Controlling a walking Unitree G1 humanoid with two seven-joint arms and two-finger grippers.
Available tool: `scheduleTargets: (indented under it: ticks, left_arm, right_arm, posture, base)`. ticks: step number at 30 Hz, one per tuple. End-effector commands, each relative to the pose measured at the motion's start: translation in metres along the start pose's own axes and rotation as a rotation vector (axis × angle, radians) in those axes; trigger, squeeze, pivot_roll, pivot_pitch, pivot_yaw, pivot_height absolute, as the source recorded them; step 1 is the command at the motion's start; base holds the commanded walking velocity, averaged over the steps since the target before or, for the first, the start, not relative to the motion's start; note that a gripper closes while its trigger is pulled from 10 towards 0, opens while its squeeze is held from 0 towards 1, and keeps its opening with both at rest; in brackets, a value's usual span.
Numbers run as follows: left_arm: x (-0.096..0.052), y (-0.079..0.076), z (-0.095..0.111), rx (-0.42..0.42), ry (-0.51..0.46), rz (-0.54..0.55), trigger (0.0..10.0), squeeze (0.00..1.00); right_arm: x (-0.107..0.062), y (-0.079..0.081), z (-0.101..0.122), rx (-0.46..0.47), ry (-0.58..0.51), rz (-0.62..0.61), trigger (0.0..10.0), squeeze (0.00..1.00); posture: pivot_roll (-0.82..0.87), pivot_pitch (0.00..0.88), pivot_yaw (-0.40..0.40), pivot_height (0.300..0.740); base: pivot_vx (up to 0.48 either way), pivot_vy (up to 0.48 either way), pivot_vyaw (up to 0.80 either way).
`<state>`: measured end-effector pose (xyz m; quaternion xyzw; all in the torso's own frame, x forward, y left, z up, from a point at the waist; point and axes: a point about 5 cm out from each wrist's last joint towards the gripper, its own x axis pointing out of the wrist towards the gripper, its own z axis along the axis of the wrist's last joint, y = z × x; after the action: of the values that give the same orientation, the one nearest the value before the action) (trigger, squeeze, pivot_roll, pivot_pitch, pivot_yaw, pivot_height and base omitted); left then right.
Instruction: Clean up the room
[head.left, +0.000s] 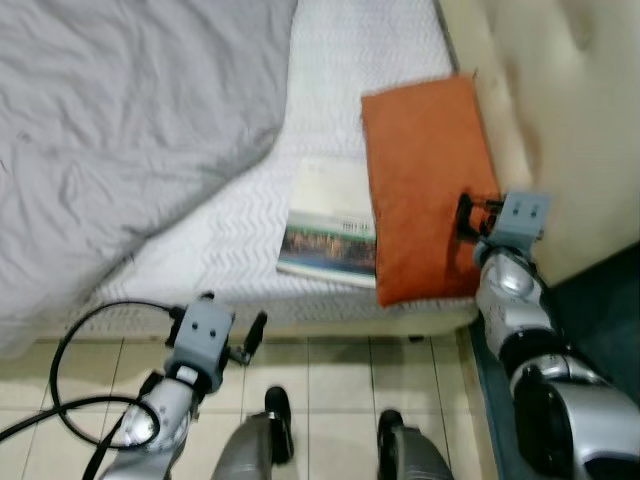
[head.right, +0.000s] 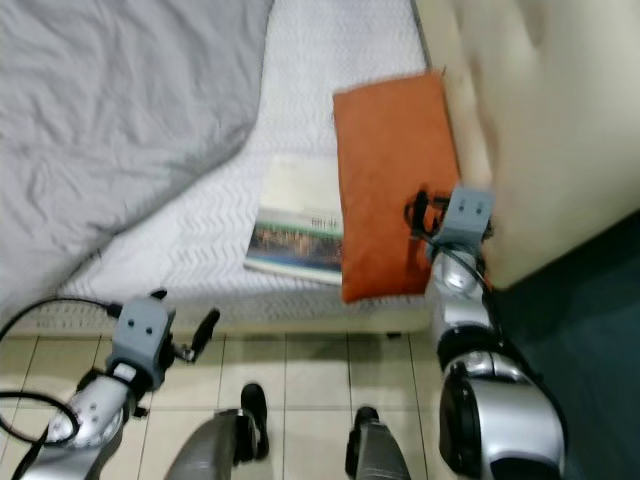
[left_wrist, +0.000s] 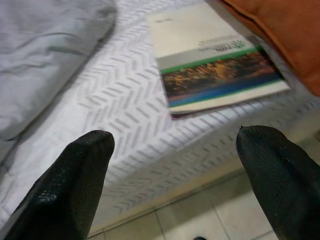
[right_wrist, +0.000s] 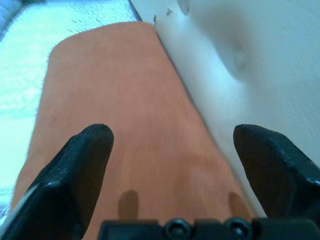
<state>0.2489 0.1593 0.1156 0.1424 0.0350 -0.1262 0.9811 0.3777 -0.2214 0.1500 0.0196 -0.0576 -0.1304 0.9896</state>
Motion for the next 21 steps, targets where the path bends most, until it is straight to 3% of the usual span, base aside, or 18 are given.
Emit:
scheduleTargets:
  ticks: [1, 3, 4, 8, 12, 13, 18, 21]
  left_arm:
    - [0.003, 0.001, -0.013, 0.000, 0.044, 0.021, 10.0, 0.00]
    - [0.016, 0.001, -0.017, -0.017, 0.040, 0.038, 10.0, 0.00]
    - [0.016, 0.001, -0.017, -0.017, 0.040, 0.038, 10.0, 0.00]
    - [0.018, -0.002, -0.022, -0.064, 0.039, 0.082, 10.0, 0.00]
    - [0.020, -0.005, -0.024, -0.087, 0.032, 0.083, 10.0, 0.00]
    - [0.024, -0.005, -0.025, -0.103, 0.030, 0.090, 10.0, 0.00]
    - [0.038, -0.006, -0.032, -0.130, 0.035, 0.097, 10.0, 0.00]
    - [0.045, -0.005, -0.038, -0.121, 0.054, 0.091, 10.0, 0.00]
  right_arm:
    - [-0.015, -0.007, -0.023, 0.026, 0.055, -0.004, 10.0, 1.00]
    - [-0.049, -0.020, -0.053, 0.041, 0.092, -0.007, 10.0, 1.00]
    - [-0.049, -0.020, -0.053, 0.041, 0.092, -0.007, 10.0, 1.00]
    - [-0.092, -0.026, -0.074, 0.025, 0.115, 0.060, 10.0, 1.00]
    - [-0.109, -0.027, -0.083, 0.028, 0.146, 0.100, 10.0, 1.00]
    - [-0.117, -0.029, -0.089, 0.028, 0.170, 0.112, 10.0, 0.00]
    - [-0.131, -0.033, -0.096, 0.018, 0.226, 0.112, 10.0, 0.00]
    - [-0.125, -0.031, -0.091, 0.019, 0.207, 0.127, 10.0, 0.00]
  posture:
    - [-0.01, 0.159, -0.010, 0.740]
    - [-0.04, 0.063, 0.014, 0.740]
    - [-0.04, 0.063, 0.014, 0.740]
    - [-0.06, 0.000, 0.029, 0.740]
    - [-0.06, 0.000, 0.037, 0.740]
    - [-0.07, 0.000, 0.042, 0.740]
    - [-0.09, 0.000, 0.048, 0.740]
    - [-0.10, 0.000, 0.061, 0.740]
  base:
    - [0.000, 0.000, 0.00]
    - [0.000, 0.000, 0.00]
    - [0.000, 0.000, 0.00]
    - [0.000, 0.000, 0.00]
    - [0.000, 0.000, 0.00]
    - [0.000, 0.000, 0.00]
    - [0.000, 0.291, 0.00]
    - [0.000, 0.476, 0.00]
